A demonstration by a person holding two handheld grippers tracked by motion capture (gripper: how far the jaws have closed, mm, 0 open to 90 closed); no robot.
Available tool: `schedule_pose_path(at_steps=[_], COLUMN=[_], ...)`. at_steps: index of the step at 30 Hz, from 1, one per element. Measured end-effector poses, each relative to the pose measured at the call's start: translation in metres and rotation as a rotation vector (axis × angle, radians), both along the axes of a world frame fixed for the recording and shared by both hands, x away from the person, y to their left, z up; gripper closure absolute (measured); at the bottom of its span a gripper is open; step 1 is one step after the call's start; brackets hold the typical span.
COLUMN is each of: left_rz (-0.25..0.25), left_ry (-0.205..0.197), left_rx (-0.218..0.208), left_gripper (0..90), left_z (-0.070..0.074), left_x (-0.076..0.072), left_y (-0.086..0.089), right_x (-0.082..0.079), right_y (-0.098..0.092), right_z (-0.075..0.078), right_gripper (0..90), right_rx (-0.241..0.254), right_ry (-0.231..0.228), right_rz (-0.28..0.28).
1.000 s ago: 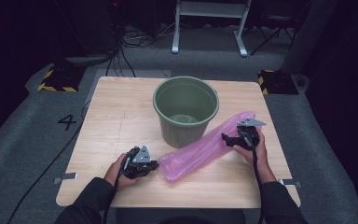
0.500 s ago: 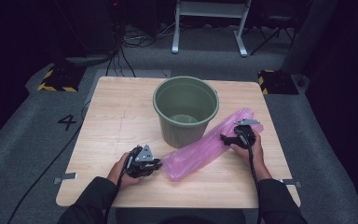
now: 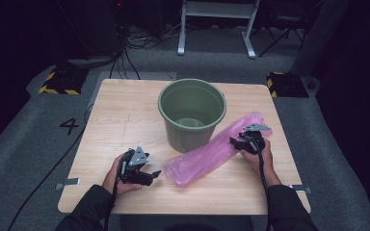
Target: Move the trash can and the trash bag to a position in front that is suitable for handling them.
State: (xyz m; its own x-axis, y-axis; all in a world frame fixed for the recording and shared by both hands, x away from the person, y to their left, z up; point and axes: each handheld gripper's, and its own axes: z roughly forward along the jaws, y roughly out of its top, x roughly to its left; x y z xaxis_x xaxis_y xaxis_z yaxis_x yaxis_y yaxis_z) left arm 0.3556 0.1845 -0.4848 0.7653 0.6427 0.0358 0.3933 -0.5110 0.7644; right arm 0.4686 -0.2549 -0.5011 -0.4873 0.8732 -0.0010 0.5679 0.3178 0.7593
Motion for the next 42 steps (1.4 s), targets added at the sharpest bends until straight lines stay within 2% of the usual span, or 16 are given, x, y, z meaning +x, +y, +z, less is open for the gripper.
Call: schedule_pose_path(at_steps=[2, 5, 6, 7, 8, 11, 14, 15, 16, 17, 19, 23, 24, 27, 31, 42], left_rz=[0.038, 0.064, 0.098, 0.098, 0.102, 0.099, 0.145, 0.145, 0.138, 0.138, 0.141, 0.140, 0.134, 0.113, 0.119, 0.118], left_ry=[0.003, 0.019, 0.034, 0.034, 0.031, 0.024, 0.014, 0.014, 0.044, 0.044, 0.059, 0.081, 0.098, 0.085, 0.082, 0.087], left_rx=[0.004, 0.010, -0.006, -0.006, 0.026, 0.049, 0.062, 0.062, 0.063, 0.063, 0.085, 0.066, 0.038, 0.029, 0.031, 0.025], left_gripper=[21.2, 19.6, 20.0, 20.0, 20.5, 16.4, 18.5, 21.0, 19.8, 18.1, 18.2, 16.3, 16.4, 15.1, 15.0, 14.0], left_z=[0.000, -0.003, -0.005, -0.005, -0.005, -0.005, -0.006, -0.006, -0.008, -0.008, -0.012, -0.015, -0.017, -0.019, -0.019, -0.019], left_x=[0.002, 0.005, 0.005, 0.005, 0.003, -0.001, 0.000, 0.000, 0.002, 0.002, 0.004, 0.011, 0.013, 0.015, 0.016, 0.018], left_y=[0.007, 0.014, 0.017, 0.017, 0.017, 0.017, 0.017, 0.017, 0.017, 0.017, 0.016, 0.017, 0.019, 0.021, 0.021, 0.021], right_x=[0.000, -0.001, -0.001, -0.001, -0.001, -0.001, -0.002, -0.002, -0.003, -0.003, -0.003, -0.006, -0.007, -0.008, -0.008, -0.017], right_y=[-0.002, -0.002, -0.004, -0.004, -0.005, -0.005, -0.006, -0.006, -0.007, -0.007, -0.008, -0.008, -0.009, -0.012, -0.014, -0.015], right_z=[0.000, 0.001, 0.001, 0.001, 0.001, 0.002, 0.002, 0.002, 0.001, 0.001, 0.001, 0.002, 0.004, 0.006, 0.007, 0.021], right_gripper=[63.1, 66.6, 68.1, 68.1, 70.5, 75.3, 77.7, 77.7, 78.8, 78.8, 81.5, 84.6, 85.5, 86.0, 86.2, 86.6], right_rx=[0.003, 0.001, 0.001, 0.001, 0.000, -0.001, -0.002, -0.002, 0.001, 0.001, 0.000, -0.013, -0.013, 0.002, 0.005, -0.008], right_ry=[-0.002, -0.001, 0.002, 0.002, 0.003, 0.008, 0.005, 0.005, 0.005, 0.005, 0.003, -0.012, -0.020, -0.031, -0.039, -0.115], right_rz=[0.012, 0.025, 0.037, 0.037, 0.047, 0.054, 0.064, 0.064, 0.068, 0.068, 0.068, 0.076, 0.080, 0.073, 0.074, 0.076])
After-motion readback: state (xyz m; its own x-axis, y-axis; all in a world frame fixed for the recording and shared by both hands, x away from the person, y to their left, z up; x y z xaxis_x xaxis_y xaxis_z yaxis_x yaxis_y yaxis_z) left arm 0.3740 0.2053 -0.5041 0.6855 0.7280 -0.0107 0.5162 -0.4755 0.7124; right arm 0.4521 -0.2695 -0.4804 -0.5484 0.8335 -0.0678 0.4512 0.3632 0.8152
